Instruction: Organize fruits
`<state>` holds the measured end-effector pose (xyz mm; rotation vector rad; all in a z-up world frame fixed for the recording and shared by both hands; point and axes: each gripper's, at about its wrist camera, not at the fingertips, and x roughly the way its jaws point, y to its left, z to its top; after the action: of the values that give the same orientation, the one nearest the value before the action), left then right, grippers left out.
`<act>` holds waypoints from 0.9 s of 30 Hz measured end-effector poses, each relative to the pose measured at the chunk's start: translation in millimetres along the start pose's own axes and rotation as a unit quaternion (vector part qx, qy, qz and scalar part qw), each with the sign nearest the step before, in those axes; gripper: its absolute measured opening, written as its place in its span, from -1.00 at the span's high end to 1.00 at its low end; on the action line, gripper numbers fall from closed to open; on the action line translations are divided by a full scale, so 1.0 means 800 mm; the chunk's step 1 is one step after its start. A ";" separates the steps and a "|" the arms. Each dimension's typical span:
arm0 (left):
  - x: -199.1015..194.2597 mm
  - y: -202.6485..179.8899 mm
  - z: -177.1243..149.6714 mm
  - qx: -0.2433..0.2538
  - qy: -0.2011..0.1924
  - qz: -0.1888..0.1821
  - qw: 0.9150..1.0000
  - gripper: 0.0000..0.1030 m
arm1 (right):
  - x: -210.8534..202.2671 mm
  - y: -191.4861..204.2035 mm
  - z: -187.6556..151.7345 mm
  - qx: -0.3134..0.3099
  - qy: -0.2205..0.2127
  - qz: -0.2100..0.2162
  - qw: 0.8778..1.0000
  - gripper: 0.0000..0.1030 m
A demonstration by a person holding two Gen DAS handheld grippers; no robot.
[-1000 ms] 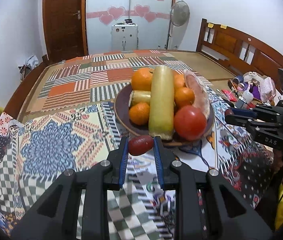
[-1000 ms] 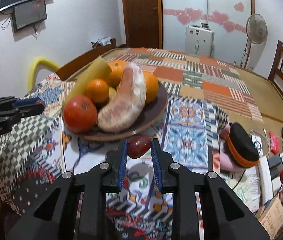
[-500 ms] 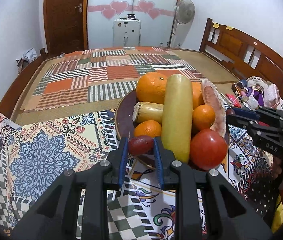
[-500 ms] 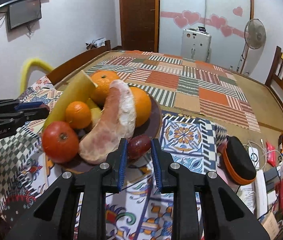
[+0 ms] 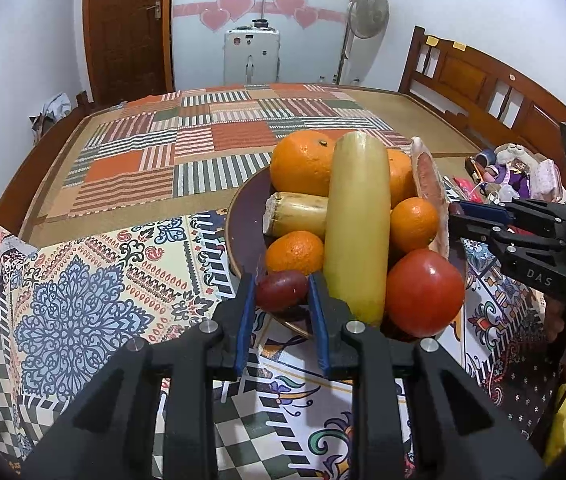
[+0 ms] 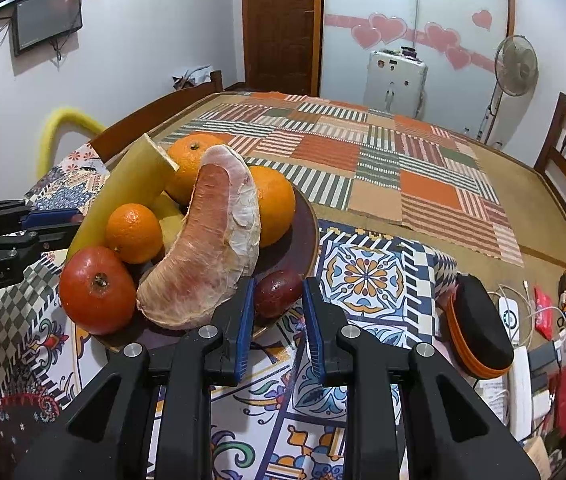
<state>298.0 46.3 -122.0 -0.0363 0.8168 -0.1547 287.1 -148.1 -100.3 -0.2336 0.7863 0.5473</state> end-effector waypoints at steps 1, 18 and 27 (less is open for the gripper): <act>0.000 0.000 0.000 -0.001 0.000 0.003 1.000 0.40 | 0.000 -0.001 -0.001 0.001 0.000 0.000 1.000 0.52; -0.077 0.014 0.003 -0.022 -0.063 0.001 0.998 0.21 | -0.067 0.008 0.003 0.014 -0.060 -0.010 0.998 0.38; -0.224 -0.033 -0.009 -0.007 -0.180 0.015 0.984 0.21 | -0.189 0.049 0.005 0.024 -0.165 -0.011 0.986 0.38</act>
<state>169.0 47.3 5.3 -0.0622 0.4576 -0.1097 180.5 -170.7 11.9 -0.1017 0.4735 0.5285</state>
